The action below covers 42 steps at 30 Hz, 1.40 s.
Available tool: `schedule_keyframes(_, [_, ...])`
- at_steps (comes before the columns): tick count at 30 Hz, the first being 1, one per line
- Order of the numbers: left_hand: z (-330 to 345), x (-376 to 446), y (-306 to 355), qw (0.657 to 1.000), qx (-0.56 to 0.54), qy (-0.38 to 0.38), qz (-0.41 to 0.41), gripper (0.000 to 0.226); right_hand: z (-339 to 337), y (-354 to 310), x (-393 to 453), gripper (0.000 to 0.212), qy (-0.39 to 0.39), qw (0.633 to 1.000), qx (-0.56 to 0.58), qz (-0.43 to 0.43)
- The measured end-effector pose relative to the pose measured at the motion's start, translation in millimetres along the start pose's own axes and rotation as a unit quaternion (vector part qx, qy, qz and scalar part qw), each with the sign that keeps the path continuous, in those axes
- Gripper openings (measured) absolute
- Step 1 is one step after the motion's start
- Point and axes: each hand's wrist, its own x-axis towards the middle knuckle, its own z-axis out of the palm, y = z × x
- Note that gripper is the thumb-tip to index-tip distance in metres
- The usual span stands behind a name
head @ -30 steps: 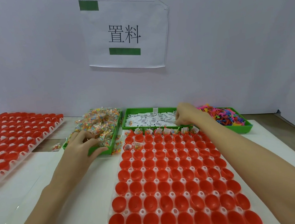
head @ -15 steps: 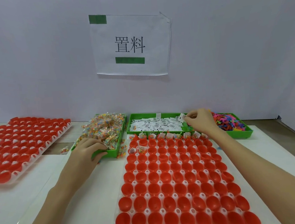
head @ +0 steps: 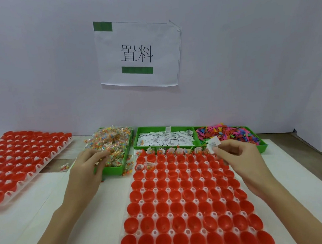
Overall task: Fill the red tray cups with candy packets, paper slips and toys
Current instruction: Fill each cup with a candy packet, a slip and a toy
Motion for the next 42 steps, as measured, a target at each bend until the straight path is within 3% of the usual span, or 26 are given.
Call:
schedule_keyframes(3, [-3, 3, 23, 0.998, -0.015, 0.054, 0.016, 0.022, 5, 2, -19, 0.008, -0.002, 0.999, 0.043, 0.028])
schedule_keyframes(6, [-3, 3, 66, 0.984, -0.164, 0.045, -0.057, 0.029, 11, -4, -31, 0.013, -0.034, 0.998, 0.051, 0.027])
schedule_keyframes(8, [-4, -1, 99, 0.936, -0.32, -0.008, -0.147, 0.028, 14, -12, -39, 0.016, -0.055, 0.997, 0.05, 0.008])
schedule_keyframes(10, [-5, -7, 125, 0.858, -0.46, -0.073, -0.216, 0.021, 16, -16, -45, 0.015, -0.062, 0.997, 0.05, -0.003])
schedule_keyframes(12, [-8, -11, 141, 0.814, -0.511, -0.115, -0.251, 0.015, 20, -17, -50, 0.014, -0.069, 0.997, 0.038, -0.008])
schedule_keyframes(14, [-12, -13, 150, 0.794, -0.525, -0.143, -0.271, 0.011, 24, -16, -54, 0.014, -0.078, 0.997, 0.026, -0.007])
schedule_keyframes(19, [-17, -12, 156, 0.791, -0.52, -0.176, -0.269, 0.01, 31, -18, -60, 0.017, -0.109, 0.994, 0.002, -0.019])
schedule_keyframes(24, [-20, -15, 160, 0.813, -0.497, -0.239, -0.188, 0.005, 37, -23, -68, 0.013, -0.164, 0.981, -0.082, -0.068])
schedule_keyframes(30, [-19, -16, 158, 0.837, -0.451, -0.235, -0.202, 0.007, 42, -25, -74, 0.018, -0.178, 0.974, -0.104, -0.091])
schedule_keyframes(36, [-19, -11, 151, 0.813, -0.486, -0.168, -0.273, 0.016, 34, -27, -65, 0.019, -0.151, 0.98, -0.095, -0.086])
schedule_keyframes(42, [-19, -6, 138, 0.778, -0.514, -0.164, -0.322, 0.029, 25, -27, 4, 0.007, -0.074, 0.985, -0.143, -0.06])
